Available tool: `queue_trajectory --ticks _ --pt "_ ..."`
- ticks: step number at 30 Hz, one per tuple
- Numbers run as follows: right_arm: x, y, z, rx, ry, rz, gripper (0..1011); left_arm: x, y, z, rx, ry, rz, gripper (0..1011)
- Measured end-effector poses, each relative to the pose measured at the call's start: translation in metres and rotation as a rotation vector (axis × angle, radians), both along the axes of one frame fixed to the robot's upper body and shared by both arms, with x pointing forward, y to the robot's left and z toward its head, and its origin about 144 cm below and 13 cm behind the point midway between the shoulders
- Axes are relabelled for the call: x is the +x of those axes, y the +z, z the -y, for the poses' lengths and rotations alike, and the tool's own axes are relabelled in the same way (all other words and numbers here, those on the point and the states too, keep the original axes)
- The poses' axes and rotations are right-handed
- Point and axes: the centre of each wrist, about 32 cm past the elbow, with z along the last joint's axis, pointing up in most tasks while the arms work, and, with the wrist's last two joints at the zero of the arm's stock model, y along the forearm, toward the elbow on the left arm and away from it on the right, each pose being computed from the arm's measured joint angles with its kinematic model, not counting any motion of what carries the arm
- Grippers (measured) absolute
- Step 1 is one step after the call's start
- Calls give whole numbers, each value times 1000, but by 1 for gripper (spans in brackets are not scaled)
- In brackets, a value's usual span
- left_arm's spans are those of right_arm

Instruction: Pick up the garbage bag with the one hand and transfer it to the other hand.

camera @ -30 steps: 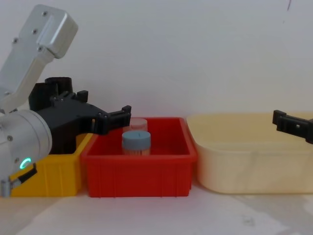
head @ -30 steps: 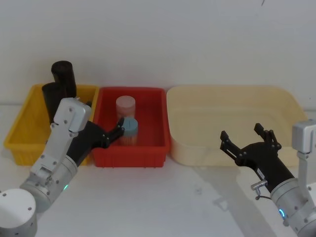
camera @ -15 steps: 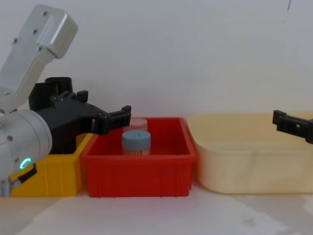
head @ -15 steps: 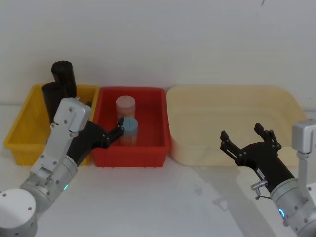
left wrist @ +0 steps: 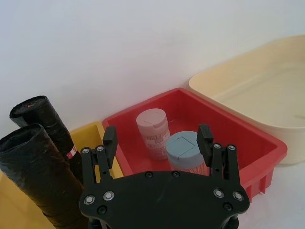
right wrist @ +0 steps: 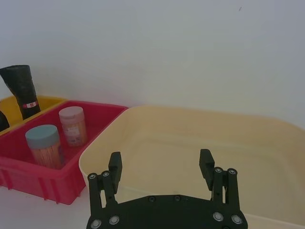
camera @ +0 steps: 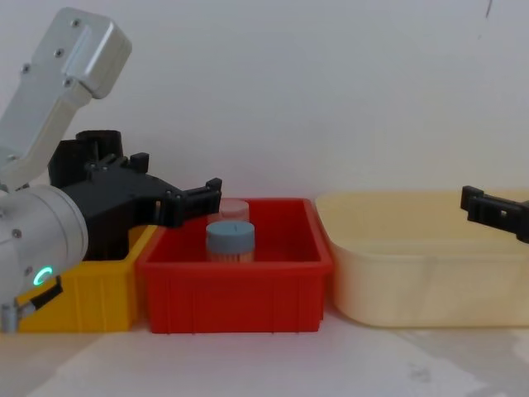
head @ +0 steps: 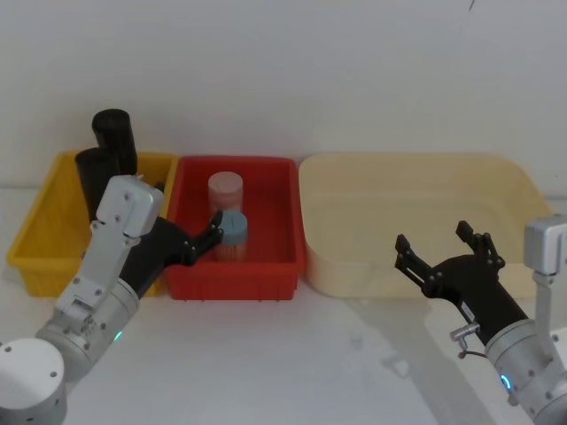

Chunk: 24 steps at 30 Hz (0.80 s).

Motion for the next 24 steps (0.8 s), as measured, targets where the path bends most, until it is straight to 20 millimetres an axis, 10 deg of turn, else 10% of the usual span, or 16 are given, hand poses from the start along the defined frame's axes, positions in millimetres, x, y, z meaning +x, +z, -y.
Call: queue_trajectory --ticks 24 --pt "0 0 0 0 0 0 1001 0 0 0 0 0 0 1001"
